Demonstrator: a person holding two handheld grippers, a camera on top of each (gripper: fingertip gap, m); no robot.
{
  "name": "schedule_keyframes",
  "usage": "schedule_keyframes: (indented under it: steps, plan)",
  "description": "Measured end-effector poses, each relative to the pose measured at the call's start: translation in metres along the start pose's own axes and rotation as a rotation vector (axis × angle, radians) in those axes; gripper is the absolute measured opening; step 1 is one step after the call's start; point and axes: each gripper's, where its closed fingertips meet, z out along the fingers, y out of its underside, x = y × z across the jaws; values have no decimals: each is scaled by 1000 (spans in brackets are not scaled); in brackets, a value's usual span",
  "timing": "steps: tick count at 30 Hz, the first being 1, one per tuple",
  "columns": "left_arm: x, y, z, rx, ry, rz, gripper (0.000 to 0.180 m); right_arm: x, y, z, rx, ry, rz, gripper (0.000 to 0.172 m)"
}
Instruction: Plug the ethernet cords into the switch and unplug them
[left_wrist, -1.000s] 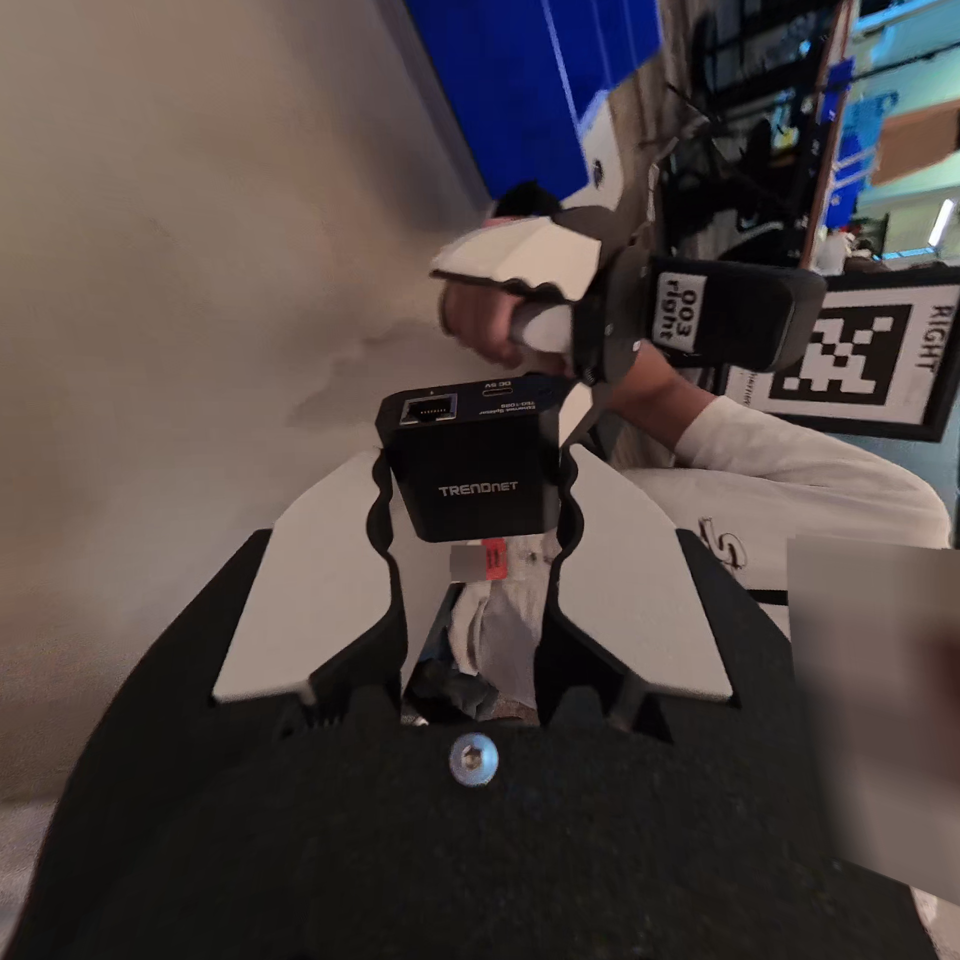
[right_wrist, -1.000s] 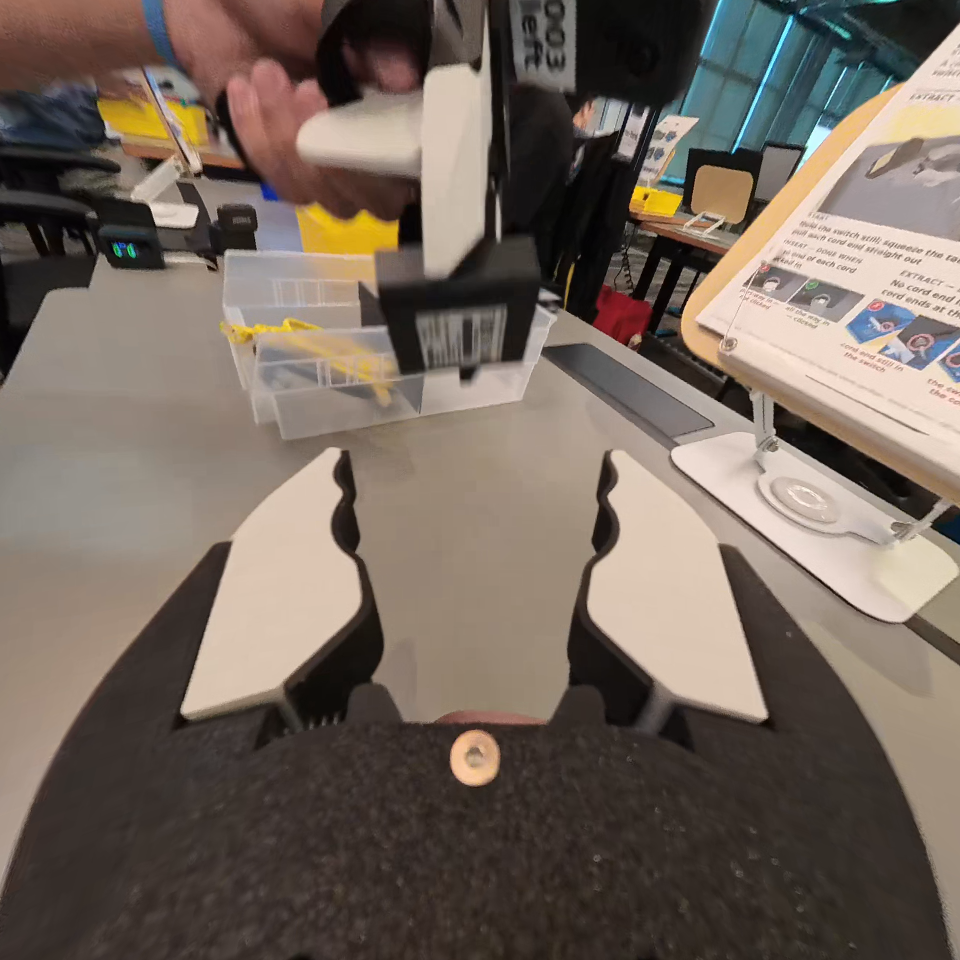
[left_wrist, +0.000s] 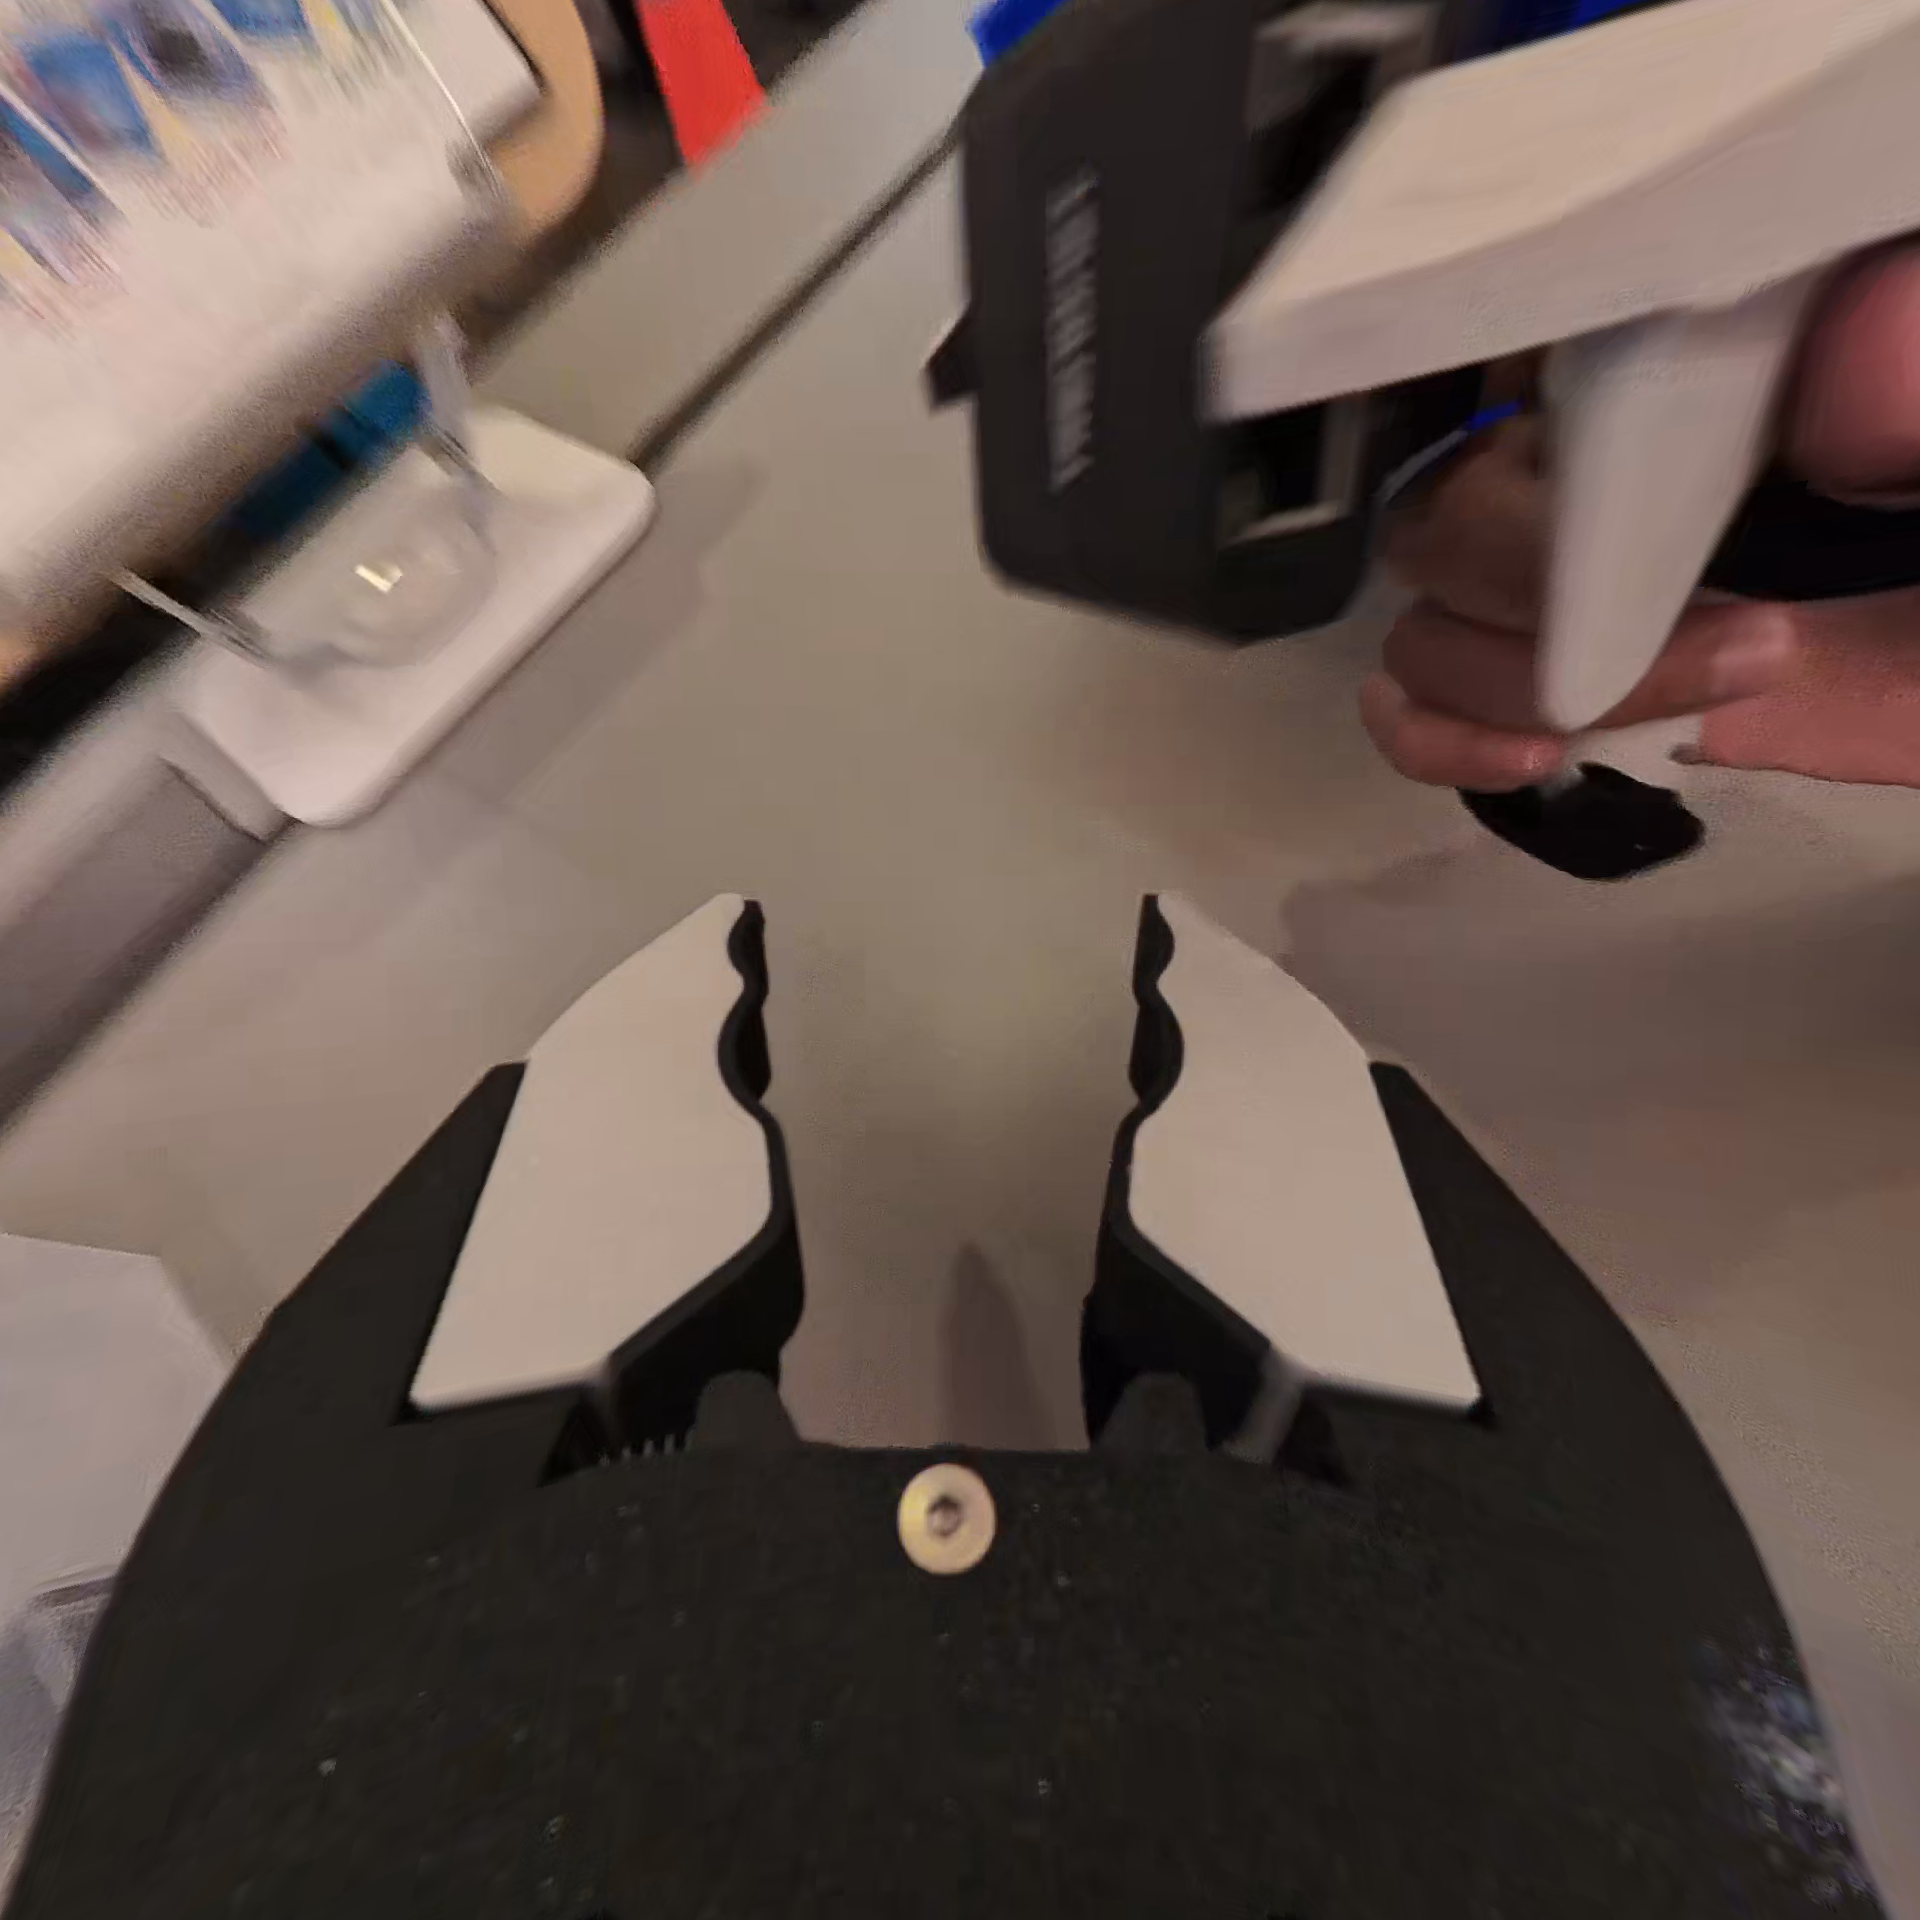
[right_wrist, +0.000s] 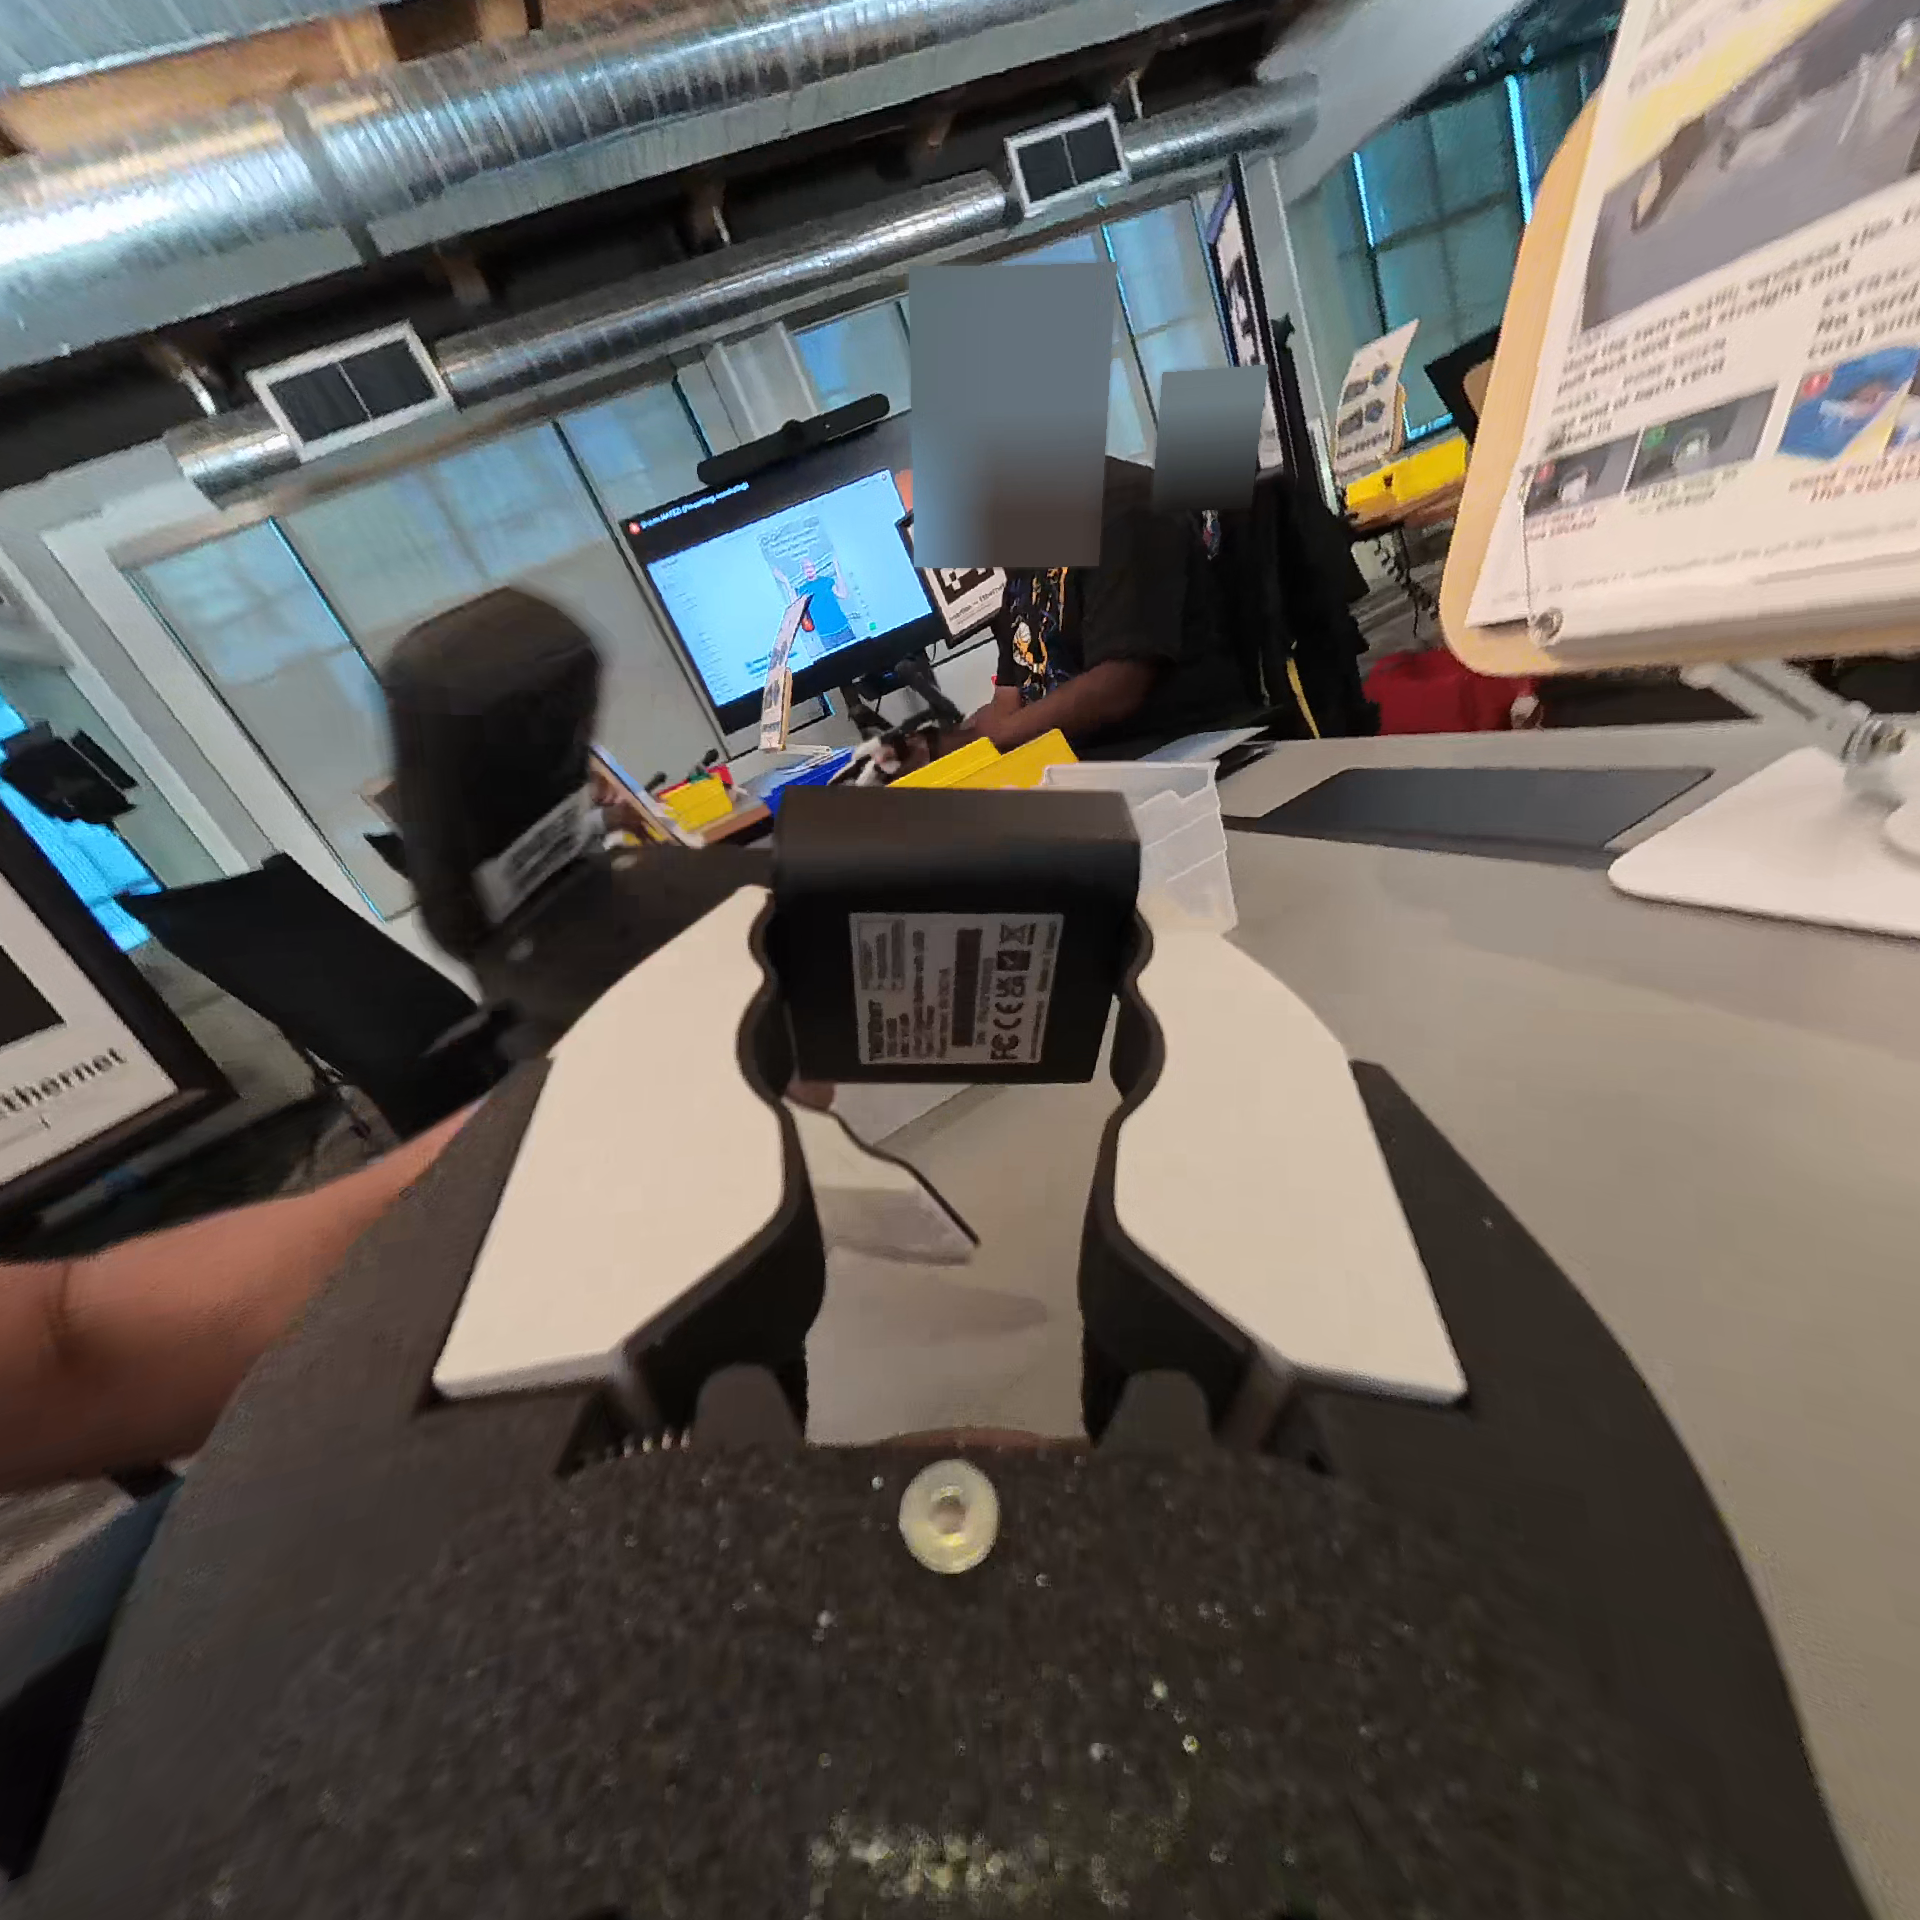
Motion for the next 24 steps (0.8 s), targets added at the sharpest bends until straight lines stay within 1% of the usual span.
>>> schedule_keyframes:
  steps: [2,3,7,10,15,20,24]
  plan:
    - [2,-13,-4,68,-117,119,51,-6,6,6,-7,-7,54,58]
    - [4,-19,-7,99,-137,152,48,-9,9,8,-10,-9,71,58]
    - [15,-38,-16,198,-109,239,31,-18,15,14,-7,-6,134,57]
    - [15,-46,-22,265,-159,317,28,-22,12,15,31,-13,206,57]
    - [14,-49,-27,327,-203,383,25,-25,10,15,80,-48,287,57]
    - [12,-45,-18,331,-169,453,24,-17,15,13,97,-64,355,58]
    - [13,-42,-12,356,-143,509,24,-13,20,10,55,-91,336,58]
